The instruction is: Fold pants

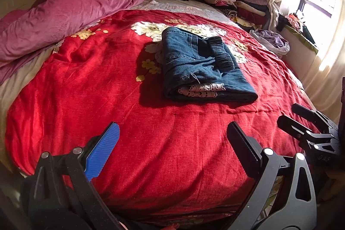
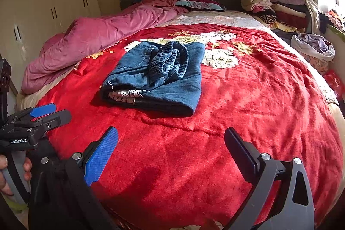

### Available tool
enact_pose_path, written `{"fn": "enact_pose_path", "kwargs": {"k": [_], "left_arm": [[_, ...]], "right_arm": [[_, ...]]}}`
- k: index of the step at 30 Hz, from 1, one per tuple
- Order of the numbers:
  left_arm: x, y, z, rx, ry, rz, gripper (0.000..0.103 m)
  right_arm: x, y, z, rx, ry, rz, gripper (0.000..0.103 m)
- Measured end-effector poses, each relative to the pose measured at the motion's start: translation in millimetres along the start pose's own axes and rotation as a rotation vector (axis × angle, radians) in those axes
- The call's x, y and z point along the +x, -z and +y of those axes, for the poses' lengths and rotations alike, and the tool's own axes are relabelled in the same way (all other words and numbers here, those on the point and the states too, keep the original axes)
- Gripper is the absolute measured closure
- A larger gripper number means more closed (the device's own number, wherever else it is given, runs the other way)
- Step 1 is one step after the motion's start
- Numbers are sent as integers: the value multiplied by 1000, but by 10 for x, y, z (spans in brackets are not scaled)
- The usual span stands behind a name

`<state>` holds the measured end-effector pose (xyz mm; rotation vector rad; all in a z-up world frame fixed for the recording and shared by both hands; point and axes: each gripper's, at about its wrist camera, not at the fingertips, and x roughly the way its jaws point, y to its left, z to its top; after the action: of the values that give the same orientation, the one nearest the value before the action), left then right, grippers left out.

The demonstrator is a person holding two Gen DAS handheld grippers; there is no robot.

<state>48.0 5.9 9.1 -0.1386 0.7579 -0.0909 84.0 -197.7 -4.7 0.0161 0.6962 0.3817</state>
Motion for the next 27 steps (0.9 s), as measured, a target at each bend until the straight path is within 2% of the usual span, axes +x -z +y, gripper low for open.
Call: {"fn": "enact_pose_path", "kwargs": {"k": [27], "left_arm": [[-5, -3, -20, -1, 1, -1, 10]], "right_arm": [[-13, -32, -45, 9, 18, -2, 5]]}}
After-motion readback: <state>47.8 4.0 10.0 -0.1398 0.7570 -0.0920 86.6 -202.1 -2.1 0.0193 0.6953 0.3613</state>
